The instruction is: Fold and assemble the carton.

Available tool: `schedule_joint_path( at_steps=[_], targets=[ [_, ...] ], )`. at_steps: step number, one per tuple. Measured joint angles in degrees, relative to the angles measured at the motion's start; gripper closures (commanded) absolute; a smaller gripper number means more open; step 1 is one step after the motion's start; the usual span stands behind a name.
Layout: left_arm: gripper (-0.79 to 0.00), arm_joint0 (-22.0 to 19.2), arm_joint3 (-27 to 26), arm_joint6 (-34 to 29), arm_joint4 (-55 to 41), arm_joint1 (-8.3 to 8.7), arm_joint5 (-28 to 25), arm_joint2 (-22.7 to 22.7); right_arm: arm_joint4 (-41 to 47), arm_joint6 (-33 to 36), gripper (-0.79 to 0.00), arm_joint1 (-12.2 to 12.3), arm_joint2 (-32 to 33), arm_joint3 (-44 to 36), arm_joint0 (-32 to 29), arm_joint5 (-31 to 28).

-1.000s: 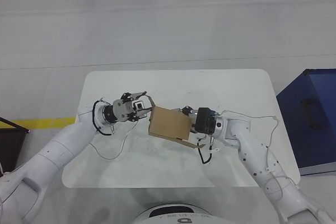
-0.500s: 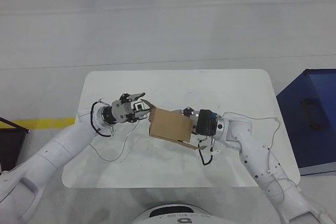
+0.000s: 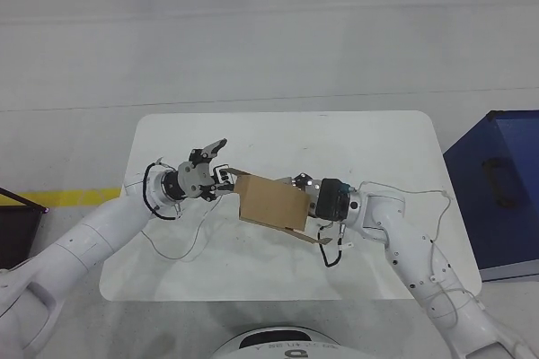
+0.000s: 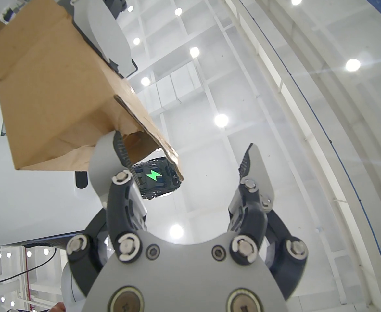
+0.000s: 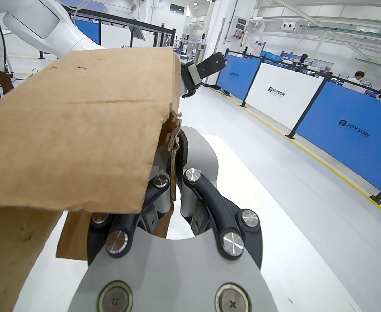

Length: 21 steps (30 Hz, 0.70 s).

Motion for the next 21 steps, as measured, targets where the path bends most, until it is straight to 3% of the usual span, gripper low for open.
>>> schedule_joint_path(
  at_steps=[8,15,21],
  targets=[
    [-0.489,-1.2,-1.1,-0.4,-3.9,-0.21,-0.4,3.2,-0.2,0.1,0.0,0.2,-0.2,-0.3,-0.2,0.3],
    [-0.523,-1.8,-0.7,-1.6,-7.3,0.29,-1.6,5.5,0.3,0.6,0.0,0.3,-0.2,-0.1,-0.1,0.8],
    [-0.551,-0.9,-3.7,-2.8,-12.6,1.25,-2.8,7.1,0.6,1.2,0.0,0.3,-0.3,-0.3,0.1,1.0]
  ],
)
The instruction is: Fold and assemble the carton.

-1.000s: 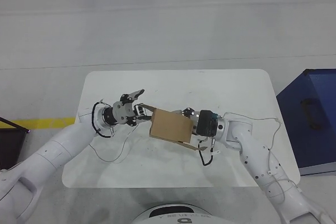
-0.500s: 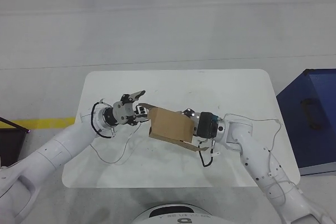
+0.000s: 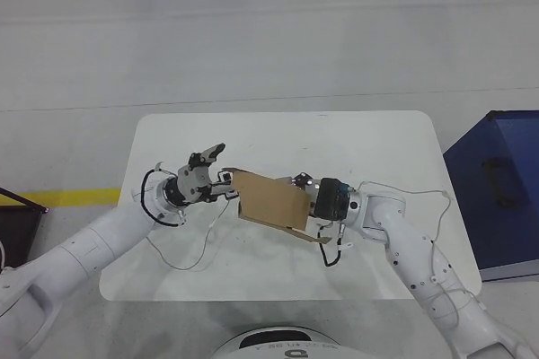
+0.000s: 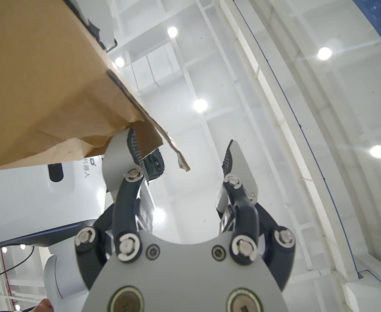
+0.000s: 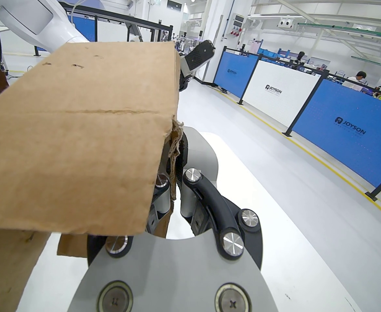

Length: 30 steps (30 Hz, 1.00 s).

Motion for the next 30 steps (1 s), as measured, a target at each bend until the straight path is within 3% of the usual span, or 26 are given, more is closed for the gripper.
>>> schedule_joint_path(
  at_steps=[5,11,16,30],
  targets=[
    [-0.533,-0.1,-1.5,-0.1,-3.3,0.85,-0.1,0.8,0.3,0.4,0.0,0.0,-0.4,0.2,0.6,-0.1],
    [-0.536,-0.5,3.9,-0.4,-3.1,1.9,-0.4,1.1,0.8,1.0,0.0,0.0,-0.4,0.3,0.7,0.1],
    [-0.573,-0.1,-0.4,-2.2,-6.5,2.33,-2.2,0.5,1.2,1.4,0.0,0.1,-0.5,0.4,0.8,0.1],
    [-0.585,-0.1,-0.2,-2.1,-6.4,2.33,-2.1,0.5,1.2,1.4,0.0,0.1,-0.5,0.4,0.8,0.1]
  ],
)
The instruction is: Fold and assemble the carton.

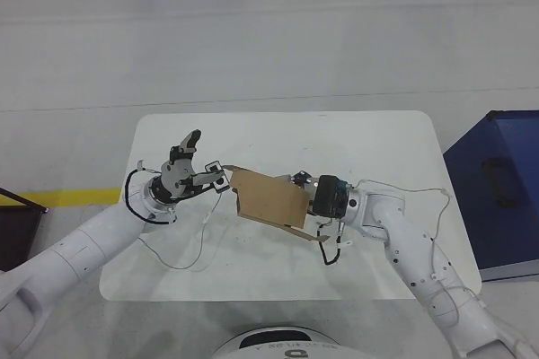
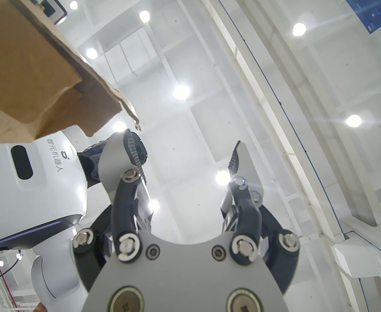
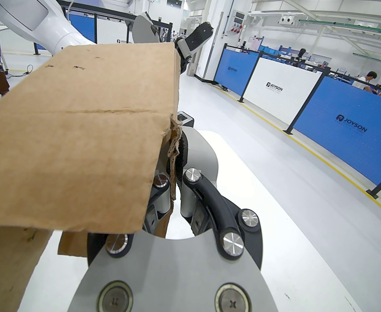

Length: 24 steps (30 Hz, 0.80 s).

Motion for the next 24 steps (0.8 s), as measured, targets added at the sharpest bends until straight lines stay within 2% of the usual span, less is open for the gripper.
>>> schedule_joint_path(
  at_steps=[2,3,14,18,24],
  targets=[
    [-0.625,0.0,0.0,0.0,0.0,0.0,0.0,0.0,0.0,0.0,0.0,0.0,0.0,0.0,0.0,0.0],
    [-0.785,0.0,0.0,0.0,0.0,0.0,0.0,0.0,0.0,0.0,0.0,0.0,0.0,0.0,0.0,0.0],
    [-0.785,0.0,0.1,0.2,0.2,0.01,-0.2,-0.1,0.1,1.5,0.0,0.0,0.0,0.6,0.4,-0.1],
    [-0.785,1.1,-1.1,4.7,3.7,0.28,-5.8,-3.4,0.6,1.8,0.0,0.1,0.4,0.2,-0.1,0.8],
    [-0.785,3.8,-3.1,4.1,2.0,0.35,-1.9,-7.2,0.8,1.1,0.0,0.4,1.5,-0.3,-1.3,1.3]
  ],
)
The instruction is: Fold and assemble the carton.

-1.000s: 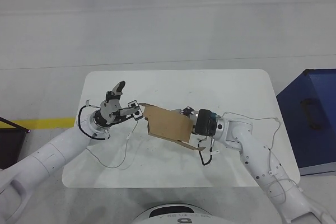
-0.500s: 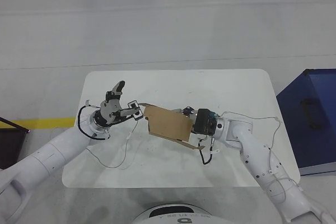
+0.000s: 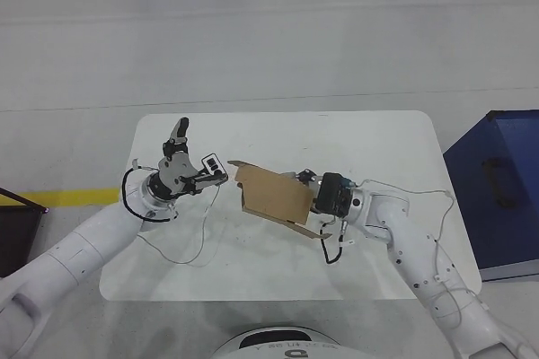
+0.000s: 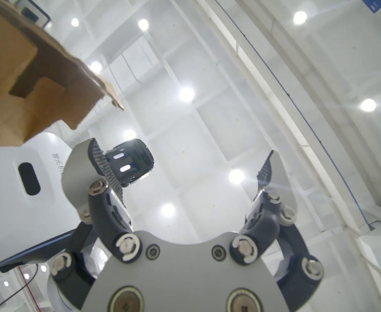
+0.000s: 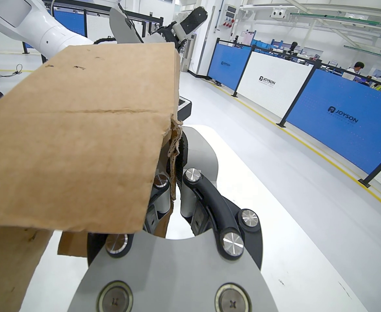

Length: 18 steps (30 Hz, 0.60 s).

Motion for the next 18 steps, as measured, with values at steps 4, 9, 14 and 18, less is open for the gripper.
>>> schedule_joint_path(
  at_steps=[4,9,14,18],
  targets=[
    [-0.785,1.7,-0.4,-0.6,-1.1,-0.75,3.6,-2.0,-0.5,-0.6,0.0,0.1,0.1,-0.4,-0.4,0.2],
    [-0.785,2.7,0.0,1.4,-1.0,-1.93,5.2,-3.9,-0.9,-1.0,0.0,0.2,0.2,-0.5,-0.6,0.2],
    [-0.785,3.1,-0.5,4.3,1.2,-3.56,5.8,-5.2,-1.1,-1.3,0.0,0.3,-0.2,-0.4,-0.4,-0.1],
    [-0.785,3.5,-0.1,6.0,2.6,-5.06,7.0,-5.8,-1.3,-1.4,0.0,0.2,-0.6,-0.3,-0.1,-0.1]
  ],
)
